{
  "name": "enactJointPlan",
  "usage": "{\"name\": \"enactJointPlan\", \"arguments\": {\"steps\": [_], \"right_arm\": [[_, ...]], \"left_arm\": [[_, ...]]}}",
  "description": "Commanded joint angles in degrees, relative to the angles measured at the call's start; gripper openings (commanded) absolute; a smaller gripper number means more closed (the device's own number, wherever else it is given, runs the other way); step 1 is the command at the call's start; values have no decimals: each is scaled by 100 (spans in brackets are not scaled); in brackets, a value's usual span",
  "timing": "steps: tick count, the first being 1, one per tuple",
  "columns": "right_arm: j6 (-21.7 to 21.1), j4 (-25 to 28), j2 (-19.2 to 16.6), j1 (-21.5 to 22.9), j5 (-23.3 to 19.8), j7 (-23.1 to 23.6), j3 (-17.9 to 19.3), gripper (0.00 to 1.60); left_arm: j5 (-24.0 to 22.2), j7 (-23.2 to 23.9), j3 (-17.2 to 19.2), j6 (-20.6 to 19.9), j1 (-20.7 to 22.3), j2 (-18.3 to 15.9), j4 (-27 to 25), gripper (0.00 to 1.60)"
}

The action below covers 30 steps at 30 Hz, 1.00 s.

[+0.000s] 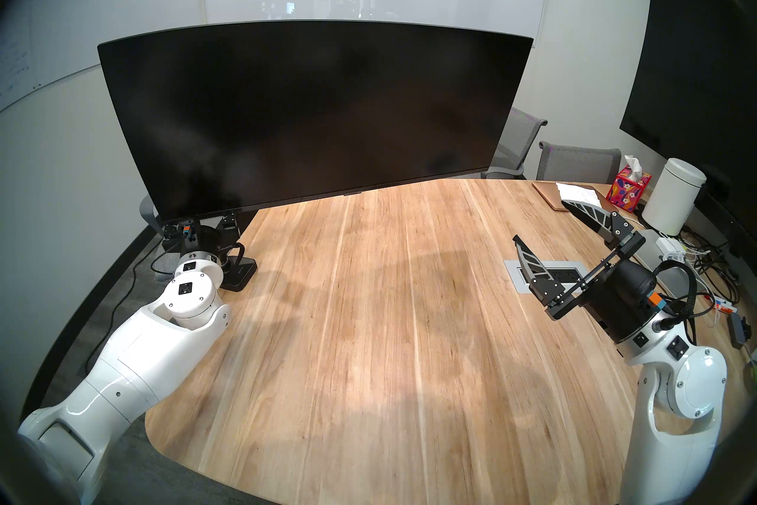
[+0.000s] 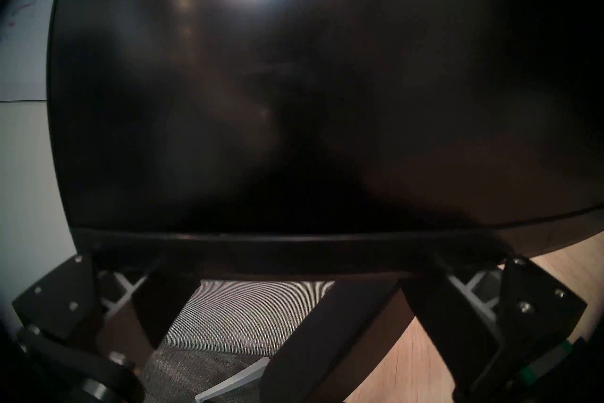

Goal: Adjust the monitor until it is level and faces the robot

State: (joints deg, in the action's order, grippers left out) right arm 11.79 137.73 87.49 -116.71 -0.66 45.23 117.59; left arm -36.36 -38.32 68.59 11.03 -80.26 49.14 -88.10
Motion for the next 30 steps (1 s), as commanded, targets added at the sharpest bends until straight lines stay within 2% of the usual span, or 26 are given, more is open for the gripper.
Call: {"name": "enactJointPlan", "arguments": {"steps": [1, 30], "right_arm": [[14, 88, -10, 20, -24, 8, -3, 160], [11, 95, -10, 17, -30, 11, 0, 160]], "left_arm": [[131, -23, 221, 154, 448, -85, -332, 160], [167, -168, 35, 163, 297, -7, -318, 160]]}}
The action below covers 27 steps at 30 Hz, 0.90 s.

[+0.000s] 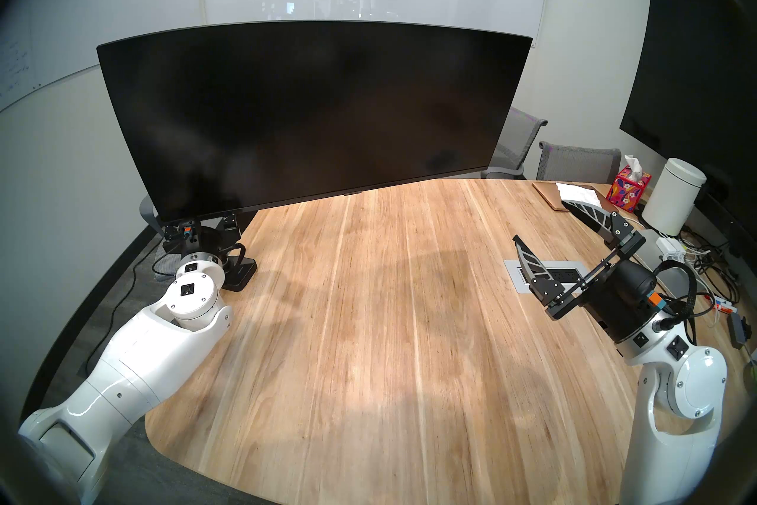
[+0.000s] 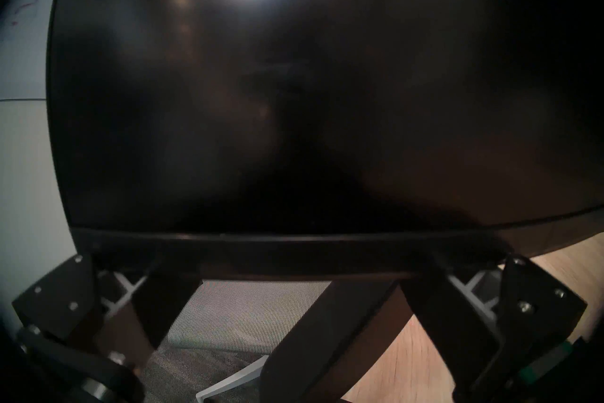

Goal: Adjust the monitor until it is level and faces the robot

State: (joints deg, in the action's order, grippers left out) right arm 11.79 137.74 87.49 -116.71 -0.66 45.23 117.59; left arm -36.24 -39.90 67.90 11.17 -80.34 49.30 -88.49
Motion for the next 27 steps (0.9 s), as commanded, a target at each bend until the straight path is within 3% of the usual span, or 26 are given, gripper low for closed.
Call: {"name": "enactJointPlan", "arguments": {"steps": [1, 27], "right_arm": [[11, 94, -10, 16, -30, 11, 0, 160], [7, 99, -12, 14, -36, 14, 3, 160]], "left_arm": [[160, -18, 93, 155, 297, -20, -275, 160], [219, -261, -201, 87, 99, -19, -381, 160]]}}
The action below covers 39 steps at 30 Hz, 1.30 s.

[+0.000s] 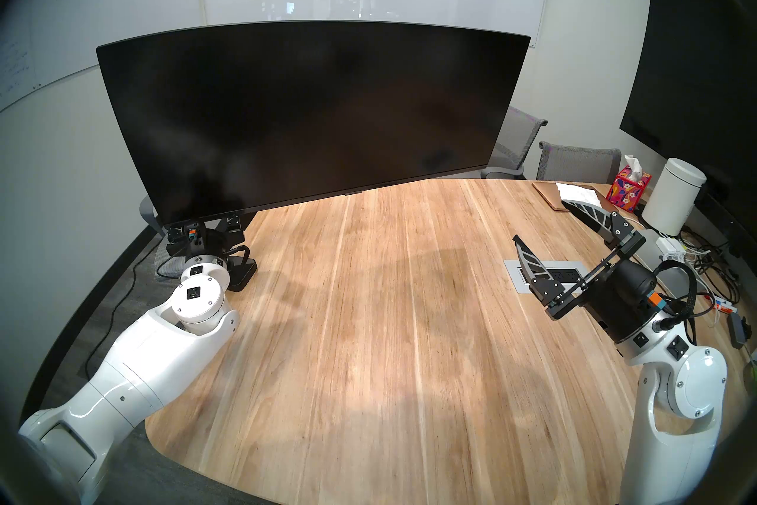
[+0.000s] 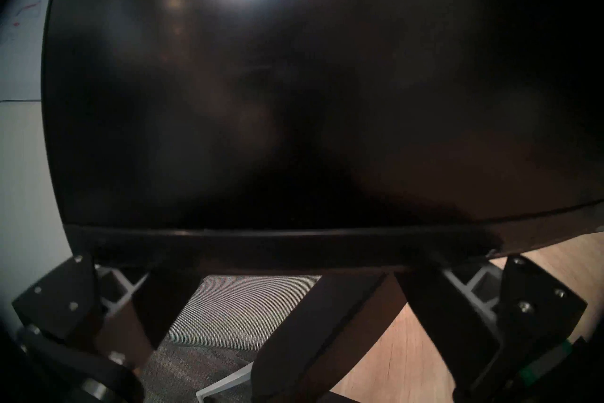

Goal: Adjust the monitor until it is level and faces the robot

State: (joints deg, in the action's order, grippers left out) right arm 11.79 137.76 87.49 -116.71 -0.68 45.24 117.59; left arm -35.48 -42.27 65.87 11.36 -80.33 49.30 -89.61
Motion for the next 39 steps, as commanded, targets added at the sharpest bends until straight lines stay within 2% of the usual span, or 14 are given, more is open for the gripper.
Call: {"name": "enactJointPlan", "arguments": {"steps": [1, 12, 22, 26, 27, 29, 33, 39], "right_arm": [[6, 98, -12, 13, -35, 14, 3, 160], [4, 100, -12, 13, -37, 15, 4, 160], [4, 100, -12, 13, -37, 15, 4, 160], [5, 99, -12, 13, -35, 15, 3, 160], [5, 99, -12, 13, -35, 15, 3, 160], [7, 97, -11, 14, -33, 13, 2, 160], [7, 97, -11, 14, -33, 13, 2, 160], [8, 97, -11, 14, -32, 13, 2, 160]], "left_arm": [[148, -33, -20, 70, 90, -4, -250, 160], [139, -146, -149, 113, -110, 30, -276, 160], [210, -303, -285, 267, -466, 5, -444, 160], [481, -402, -363, 440, -664, -137, -691, 160], [481, -402, -363, 440, -664, -137, -691, 160], [565, -516, -354, 508, -828, -236, -1022, 160], [656, -626, -354, 558, -943, -279, -1210, 160], [775, -912, -283, 674, -1399, -494, -1794, 160]]}}
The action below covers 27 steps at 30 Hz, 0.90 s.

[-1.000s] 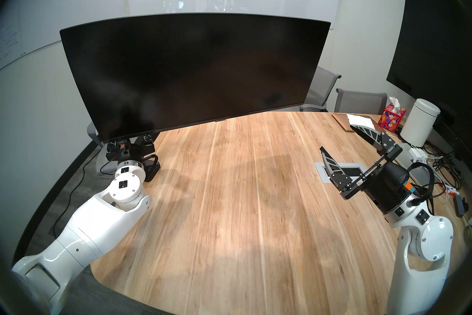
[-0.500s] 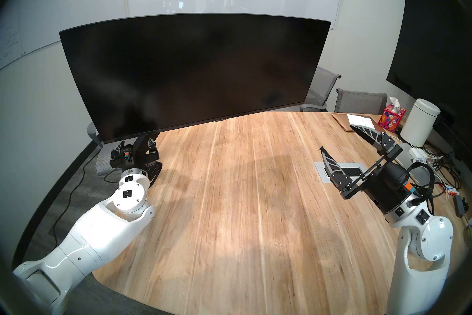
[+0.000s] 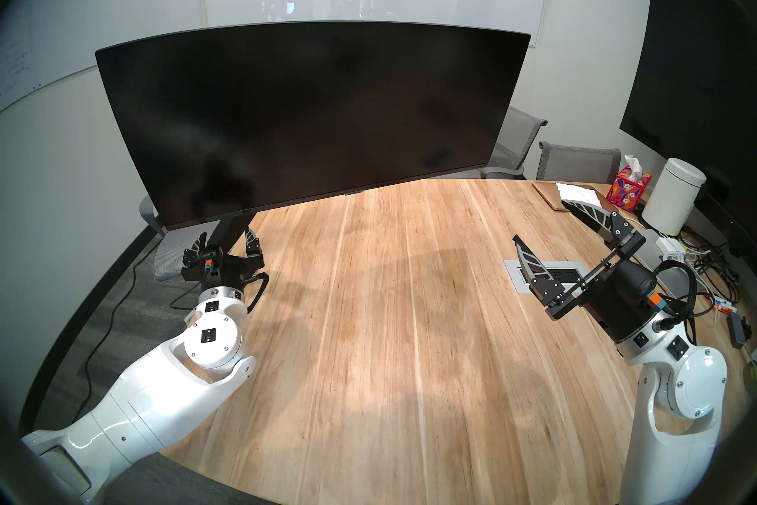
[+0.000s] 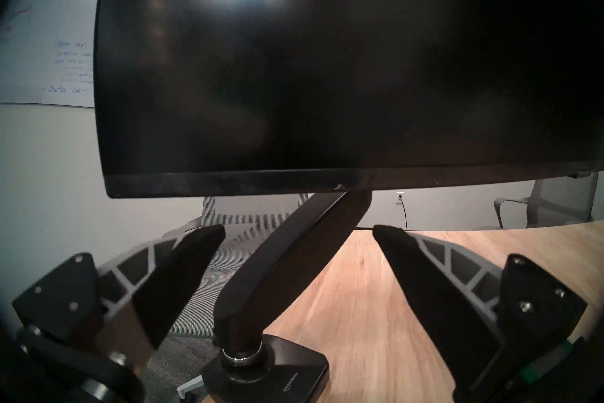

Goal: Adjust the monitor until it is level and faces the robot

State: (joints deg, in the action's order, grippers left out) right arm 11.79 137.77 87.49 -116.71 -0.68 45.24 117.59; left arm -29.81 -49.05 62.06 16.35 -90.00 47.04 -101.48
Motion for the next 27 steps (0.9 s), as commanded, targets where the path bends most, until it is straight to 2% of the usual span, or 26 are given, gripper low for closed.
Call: {"name": "enactJointPlan", "arguments": {"steps": [1, 2, 5, 6, 7, 10, 12, 13, 15, 18, 27], "right_arm": [[8, 95, -11, 15, -32, 12, 2, 160], [8, 95, -11, 15, -32, 12, 2, 160], [9, 94, -11, 15, -31, 12, 1, 160], [9, 94, -11, 15, -31, 12, 1, 160], [9, 93, -11, 15, -31, 11, 1, 160], [9, 94, -11, 15, -31, 11, 1, 160], [9, 94, -11, 15, -31, 11, 1, 160], [9, 94, -11, 15, -31, 11, 1, 160], [9, 93, -11, 15, -30, 11, 1, 160], [10, 92, -10, 16, -29, 10, 0, 160], [7, 96, -11, 14, -33, 13, 2, 160]], "left_arm": [[342, -257, 67, 263, -462, -281, -589, 160], [375, -367, 82, 278, -648, -376, -799, 160], [568, -485, 10, 391, -755, -453, -855, 160], [575, -534, 72, 378, -910, -492, -1007, 160], [822, -701, 18, 471, -1013, -579, -1070, 160], [978, -839, 79, 514, -1180, -620, -1198, 160], [1435, -1144, 137, 559, -1293, -727, -1321, 160], [1435, -1144, 137, 559, -1293, -727, -1321, 160], [1758, -1322, 188, 536, -1304, -790, -1380, 160], [1995, -1507, 306, 492, -1303, -855, -1527, 160], [2377, -1911, 534, 378, -1364, -921, -1891, 160]]}}
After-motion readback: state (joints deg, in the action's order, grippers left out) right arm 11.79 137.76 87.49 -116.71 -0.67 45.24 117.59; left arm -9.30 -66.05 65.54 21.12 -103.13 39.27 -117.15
